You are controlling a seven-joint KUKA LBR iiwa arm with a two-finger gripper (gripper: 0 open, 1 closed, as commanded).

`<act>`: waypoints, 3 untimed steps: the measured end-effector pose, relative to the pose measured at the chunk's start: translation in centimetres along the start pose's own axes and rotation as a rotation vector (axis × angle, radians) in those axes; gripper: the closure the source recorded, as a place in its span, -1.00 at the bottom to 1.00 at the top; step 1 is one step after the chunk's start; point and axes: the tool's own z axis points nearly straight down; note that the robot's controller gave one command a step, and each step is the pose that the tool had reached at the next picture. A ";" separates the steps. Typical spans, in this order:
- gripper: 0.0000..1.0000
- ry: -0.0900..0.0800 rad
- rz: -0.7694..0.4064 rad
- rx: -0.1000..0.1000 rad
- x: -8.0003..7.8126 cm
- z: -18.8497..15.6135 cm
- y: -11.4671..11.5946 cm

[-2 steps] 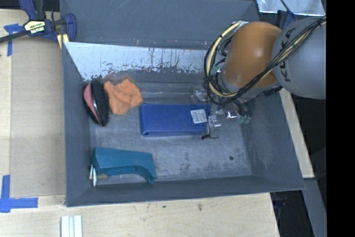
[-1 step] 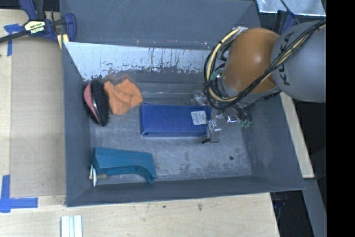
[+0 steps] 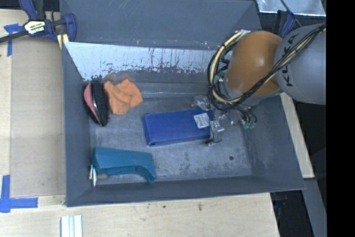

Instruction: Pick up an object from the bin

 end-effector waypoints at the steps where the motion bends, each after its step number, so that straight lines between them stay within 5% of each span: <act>1: 1.00 0.000 0.000 0.000 0.0 0.0 0.0; 2: 1.00 0.005 -0.016 -0.002 0.5 -4.1 -0.2; 3: 1.00 -0.011 -0.045 0.005 0.1 -5.7 -1.5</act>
Offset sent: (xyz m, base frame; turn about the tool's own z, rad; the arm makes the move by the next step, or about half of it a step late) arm -0.0064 -0.0120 0.1594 -0.0537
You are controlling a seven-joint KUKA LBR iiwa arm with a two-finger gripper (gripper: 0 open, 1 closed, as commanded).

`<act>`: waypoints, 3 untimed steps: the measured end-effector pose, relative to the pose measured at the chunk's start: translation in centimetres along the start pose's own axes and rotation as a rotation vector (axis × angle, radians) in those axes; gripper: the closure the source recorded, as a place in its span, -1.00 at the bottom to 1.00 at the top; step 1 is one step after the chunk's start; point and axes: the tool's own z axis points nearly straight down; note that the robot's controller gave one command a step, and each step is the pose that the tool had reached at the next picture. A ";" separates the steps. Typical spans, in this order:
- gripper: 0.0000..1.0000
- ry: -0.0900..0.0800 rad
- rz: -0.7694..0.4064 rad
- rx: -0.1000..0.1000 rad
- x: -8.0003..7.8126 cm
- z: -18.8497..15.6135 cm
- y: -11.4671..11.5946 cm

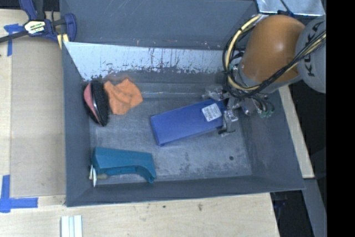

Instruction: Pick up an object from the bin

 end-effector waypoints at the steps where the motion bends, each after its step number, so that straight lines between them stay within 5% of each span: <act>1: 1.00 0.018 -0.006 -0.008 1.2 -3.1 0.9; 2: 1.00 -0.008 -0.009 0.003 -1.2 -2.2 0.5; 3: 1.00 0.016 -0.001 -0.009 0.4 1.1 -0.1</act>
Offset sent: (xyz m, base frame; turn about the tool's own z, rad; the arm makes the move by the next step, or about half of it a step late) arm 0.0329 0.0132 -0.0578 -0.0127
